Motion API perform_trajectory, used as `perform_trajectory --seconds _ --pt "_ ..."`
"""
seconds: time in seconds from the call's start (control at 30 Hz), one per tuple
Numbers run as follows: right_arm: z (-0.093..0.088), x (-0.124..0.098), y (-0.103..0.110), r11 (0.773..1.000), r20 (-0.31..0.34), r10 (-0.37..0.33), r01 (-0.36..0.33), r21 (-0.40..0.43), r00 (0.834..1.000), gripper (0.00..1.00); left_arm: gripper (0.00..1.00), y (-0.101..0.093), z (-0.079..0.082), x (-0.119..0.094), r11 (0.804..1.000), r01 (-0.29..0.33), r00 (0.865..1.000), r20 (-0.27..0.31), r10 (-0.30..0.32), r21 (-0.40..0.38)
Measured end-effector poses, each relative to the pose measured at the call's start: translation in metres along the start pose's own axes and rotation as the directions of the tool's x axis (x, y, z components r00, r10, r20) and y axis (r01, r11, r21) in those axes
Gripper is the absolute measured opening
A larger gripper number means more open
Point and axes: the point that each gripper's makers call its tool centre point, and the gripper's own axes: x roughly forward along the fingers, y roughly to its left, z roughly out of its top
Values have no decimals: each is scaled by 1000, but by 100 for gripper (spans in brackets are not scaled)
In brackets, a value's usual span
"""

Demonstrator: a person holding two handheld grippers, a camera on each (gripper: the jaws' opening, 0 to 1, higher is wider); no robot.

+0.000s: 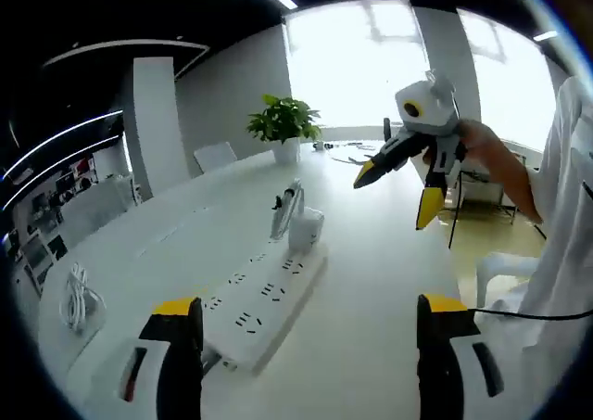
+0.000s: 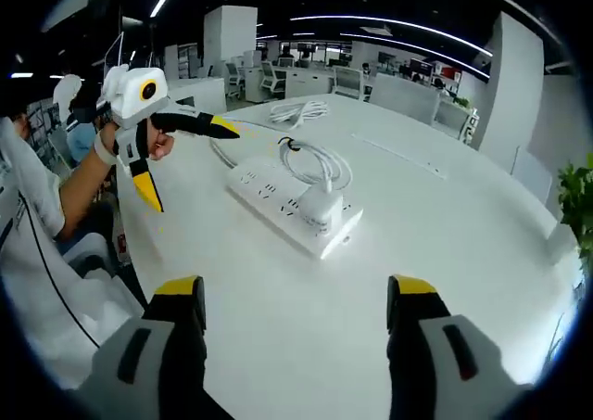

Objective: Straighten the power strip on the desk, plug the charger into it

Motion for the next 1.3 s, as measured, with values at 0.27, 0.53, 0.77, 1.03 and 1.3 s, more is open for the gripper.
perform_trajectory --seconds 0.27,0.53,0.77,1.03,1.3 --pt "-9 -25 8 999 22 -33 33 -2 999 80 96 -12 -27 -41 995 -97 995 -31 96 -24" --pt "-17 -58 9 993 59 -119 120 -7 991 80 96 -40 -39 -75 991 -126 991 -37 125 -41" --pt "-33 -80 12 987 85 -160 157 33 983 80 96 -56 -49 -100 984 -176 984 -48 174 -25" --pt "-50 -113 26 976 91 -217 214 40 972 79 96 -72 -55 -132 972 -235 971 -42 234 -26" --pt "-56 -129 43 967 176 -242 222 124 954 78 96 -92 -58 -153 961 -276 958 -70 277 25"
